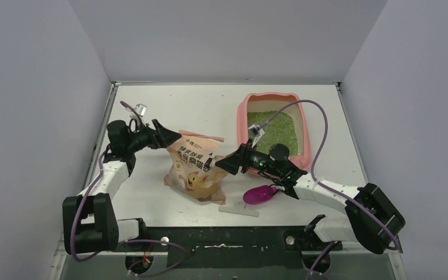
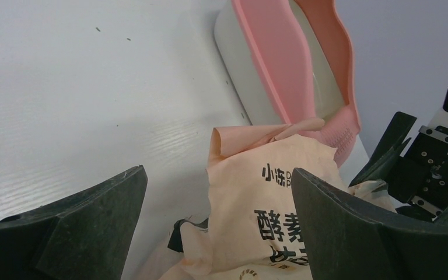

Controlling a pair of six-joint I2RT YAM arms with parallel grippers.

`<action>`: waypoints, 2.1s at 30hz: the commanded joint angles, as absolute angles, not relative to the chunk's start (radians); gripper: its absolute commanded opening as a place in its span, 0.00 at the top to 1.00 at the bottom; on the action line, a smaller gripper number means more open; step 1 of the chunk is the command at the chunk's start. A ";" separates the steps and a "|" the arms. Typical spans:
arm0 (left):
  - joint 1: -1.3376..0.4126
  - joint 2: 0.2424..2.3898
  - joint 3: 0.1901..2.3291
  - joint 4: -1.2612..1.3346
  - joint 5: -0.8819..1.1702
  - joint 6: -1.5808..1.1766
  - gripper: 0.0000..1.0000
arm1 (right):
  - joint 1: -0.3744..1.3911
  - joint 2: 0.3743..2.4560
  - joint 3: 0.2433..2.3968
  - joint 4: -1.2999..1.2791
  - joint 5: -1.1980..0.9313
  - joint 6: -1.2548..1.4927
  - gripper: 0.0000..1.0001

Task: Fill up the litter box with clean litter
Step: Close the cat litter bag at the center of the board.

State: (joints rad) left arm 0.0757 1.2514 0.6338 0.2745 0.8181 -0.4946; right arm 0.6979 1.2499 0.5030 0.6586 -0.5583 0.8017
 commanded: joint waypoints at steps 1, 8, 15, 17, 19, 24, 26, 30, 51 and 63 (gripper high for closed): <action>0.083 1.291 0.637 0.493 0.955 -0.589 0.10 | 0.726 1.294 0.504 0.865 -0.504 0.822 0.31; 0.080 1.365 0.643 0.532 0.989 -0.621 0.27 | 0.727 1.253 0.477 0.772 -0.469 0.790 0.16; 0.048 1.433 0.668 0.557 1.042 -0.632 0.47 | 0.723 1.198 0.447 0.699 -0.484 0.763 0.14; 0.040 1.437 0.670 0.562 1.058 -0.633 0.53 | 0.720 1.191 0.440 0.692 -0.486 0.762 0.14; 0.033 1.435 0.672 0.578 1.077 -0.646 0.65 | 0.716 1.185 0.439 0.683 -0.491 0.763 0.14; 0.059 1.396 0.674 0.584 1.100 -0.702 1.00 | 0.683 1.188 0.435 0.718 -0.546 0.795 0.18; 0.087 1.363 0.664 0.593 1.089 -0.728 1.00 | 0.673 1.199 0.436 0.750 -0.573 0.805 0.28; 0.116 1.300 0.653 0.583 1.070 -0.733 1.00 | 0.678 1.231 0.453 0.797 -0.603 0.796 0.37; 0.177 1.235 0.635 0.664 1.062 -0.798 1.00 | 0.696 1.344 0.450 0.908 -0.677 0.774 0.56; 0.216 1.204 0.635 0.648 1.070 -0.801 1.00 | 0.617 1.332 0.420 1.053 -0.738 0.946 0.97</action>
State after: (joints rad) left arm 0.1833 1.2621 0.6098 0.5343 1.0904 -0.7818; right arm 0.6338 1.3560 0.4244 0.8532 -0.6880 0.8745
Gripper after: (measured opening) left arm 0.013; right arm 0.063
